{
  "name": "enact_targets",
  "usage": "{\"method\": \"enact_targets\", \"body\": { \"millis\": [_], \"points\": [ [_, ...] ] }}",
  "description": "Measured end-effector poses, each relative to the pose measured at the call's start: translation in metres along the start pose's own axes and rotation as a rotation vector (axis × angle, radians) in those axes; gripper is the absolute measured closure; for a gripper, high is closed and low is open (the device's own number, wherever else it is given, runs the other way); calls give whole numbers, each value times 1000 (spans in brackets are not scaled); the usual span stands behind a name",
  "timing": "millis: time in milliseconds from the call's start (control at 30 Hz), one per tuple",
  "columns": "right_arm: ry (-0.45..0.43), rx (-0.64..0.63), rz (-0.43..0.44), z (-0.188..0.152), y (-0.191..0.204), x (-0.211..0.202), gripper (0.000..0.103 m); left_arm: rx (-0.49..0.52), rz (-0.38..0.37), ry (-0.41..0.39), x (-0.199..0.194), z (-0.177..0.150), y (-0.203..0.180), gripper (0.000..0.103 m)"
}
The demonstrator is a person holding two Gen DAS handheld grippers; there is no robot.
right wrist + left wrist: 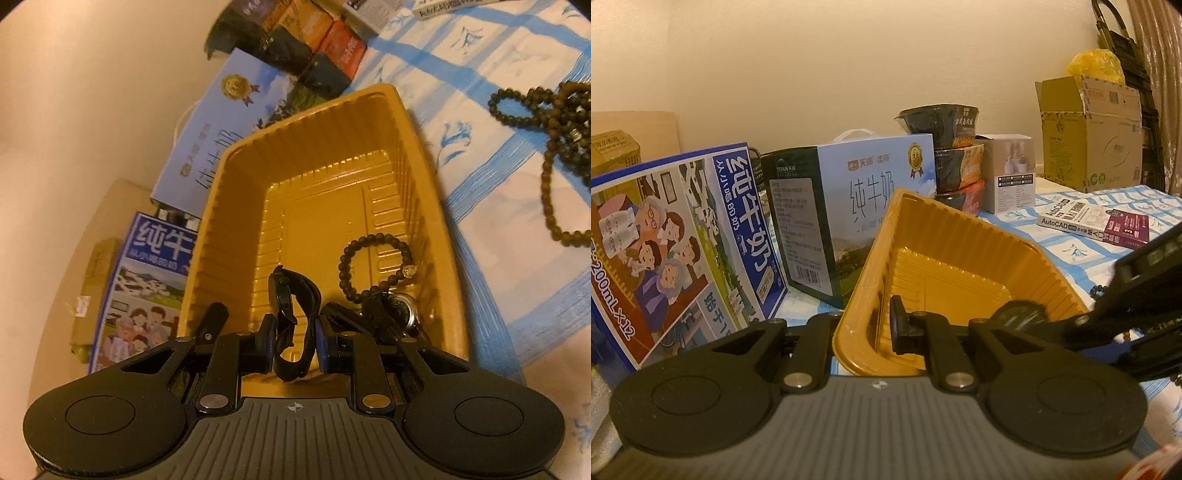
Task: Organize jewelry
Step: 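Carry the black cord pendant into the tray and open the right tool, then grasp a brown bead strand from the pile with the right tool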
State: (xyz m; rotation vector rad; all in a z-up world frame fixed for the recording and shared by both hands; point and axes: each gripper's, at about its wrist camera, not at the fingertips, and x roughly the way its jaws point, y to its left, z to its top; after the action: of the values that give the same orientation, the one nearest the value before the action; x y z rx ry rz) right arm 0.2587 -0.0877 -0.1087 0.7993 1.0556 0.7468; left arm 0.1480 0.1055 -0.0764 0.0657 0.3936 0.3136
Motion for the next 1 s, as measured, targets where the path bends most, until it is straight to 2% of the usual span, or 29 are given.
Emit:
{"method": "enact_targets", "body": {
  "millis": [200, 300, 333, 367, 567, 700, 1000],
  "points": [
    [-12, -48, -70, -4, 8, 25, 80, 3, 5, 2, 1, -1, -1, 91],
    [-35, -124, -89, -7, 16, 27, 66, -14, 6, 16, 4, -1, 2, 91],
    [-39, -145, -90, -7, 18, 27, 58, -18, 8, 20, 4, -2, 3, 91],
    [-47, -167, -90, -8, 19, 25, 55, -20, 6, 24, 5, -2, 4, 91],
    [-80, -307, -120, -12, 26, 2, 52, -41, 7, 40, 5, -5, 8, 91],
    [-93, -403, -215, -17, 26, -15, 52, -48, 6, 49, 5, -6, 10, 91],
    [-164, -410, -340, -18, -7, -74, 52, -51, 6, 51, 4, -7, 10, 91]
  ]
}}
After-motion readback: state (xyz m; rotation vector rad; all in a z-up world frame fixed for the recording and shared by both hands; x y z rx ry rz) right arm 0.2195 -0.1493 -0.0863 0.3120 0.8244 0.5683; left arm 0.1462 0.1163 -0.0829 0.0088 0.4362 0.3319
